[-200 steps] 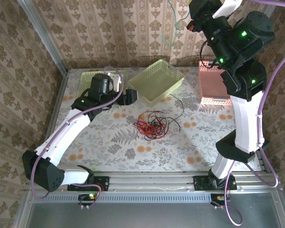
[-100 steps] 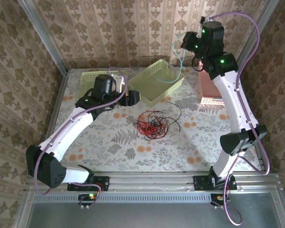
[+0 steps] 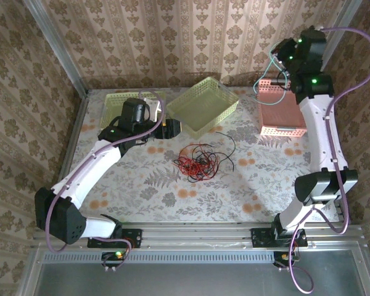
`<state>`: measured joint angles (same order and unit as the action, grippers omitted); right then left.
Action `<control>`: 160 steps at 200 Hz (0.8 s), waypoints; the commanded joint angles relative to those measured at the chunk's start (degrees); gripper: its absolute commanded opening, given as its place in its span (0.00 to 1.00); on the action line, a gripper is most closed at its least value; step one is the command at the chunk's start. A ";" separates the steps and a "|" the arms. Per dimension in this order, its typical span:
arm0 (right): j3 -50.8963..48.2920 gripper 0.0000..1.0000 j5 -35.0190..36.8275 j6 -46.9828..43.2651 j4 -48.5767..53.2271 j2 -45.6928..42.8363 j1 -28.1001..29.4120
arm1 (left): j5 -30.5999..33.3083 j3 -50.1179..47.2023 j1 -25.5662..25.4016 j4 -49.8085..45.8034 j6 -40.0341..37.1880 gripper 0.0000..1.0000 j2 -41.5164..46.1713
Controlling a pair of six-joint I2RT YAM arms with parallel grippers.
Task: Untangle the cables
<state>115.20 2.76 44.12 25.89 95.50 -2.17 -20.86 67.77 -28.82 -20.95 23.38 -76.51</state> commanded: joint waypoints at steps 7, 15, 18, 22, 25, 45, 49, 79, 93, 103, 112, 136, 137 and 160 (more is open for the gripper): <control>4.46 0.00 0.62 -1.73 1.98 0.51 -3.49 | -1.53 -0.75 0.34 0.90 0.28 0.81 -0.34; 4.84 0.00 0.21 -1.92 2.68 0.87 -4.40 | -1.71 -0.63 0.34 0.88 0.45 0.81 -0.58; 4.87 0.00 0.01 -1.97 2.86 1.07 -4.71 | -1.84 -0.66 0.32 0.93 0.44 0.81 -0.79; 4.72 0.00 -0.11 -2.06 3.08 1.21 -5.12 | -1.96 -0.68 0.30 0.86 0.54 0.81 -0.91; 4.69 0.00 -0.17 -2.17 3.23 1.33 -5.32 | -2.06 -0.64 0.38 0.86 0.57 0.81 -1.07; 3.79 0.00 0.39 -3.22 4.37 2.29 -6.47 | -2.27 -0.65 0.37 0.65 0.66 0.81 -1.62; 3.58 0.00 0.76 -3.40 4.55 2.48 -6.67 | -2.21 -0.70 0.42 0.69 0.66 0.81 -1.68; 1.21 0.00 3.84 -3.64 6.44 3.41 -7.58 | -2.16 -0.75 0.32 0.68 0.70 0.81 -2.01; 0.48 0.00 4.09 -3.94 6.43 4.04 -7.67 | -2.09 -0.74 0.43 0.65 0.65 0.81 -2.29; 0.55 0.00 4.37 -4.30 6.83 4.79 -7.65 | -2.17 -0.71 0.43 0.73 0.71 0.81 -2.55; 0.71 0.00 5.18 -4.39 7.61 5.44 -7.60 | -2.33 -0.72 0.38 0.67 0.79 0.81 -2.80; 0.71 0.04 9.89 -5.17 9.51 6.88 -7.59 | -2.69 -0.75 0.34 0.74 0.98 0.81 -3.28; 0.63 0.05 10.29 -5.18 9.61 6.97 -7.58 | -2.69 -0.77 0.39 0.78 0.97 0.81 -3.29; -2.53 0.19 14.69 -4.41 10.68 6.75 -7.52 | -2.87 -0.78 0.38 0.74 1.20 0.81 -3.43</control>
<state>115.22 10.48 40.10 34.04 102.37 -9.56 -22.55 67.44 -28.77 -20.93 23.66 -79.70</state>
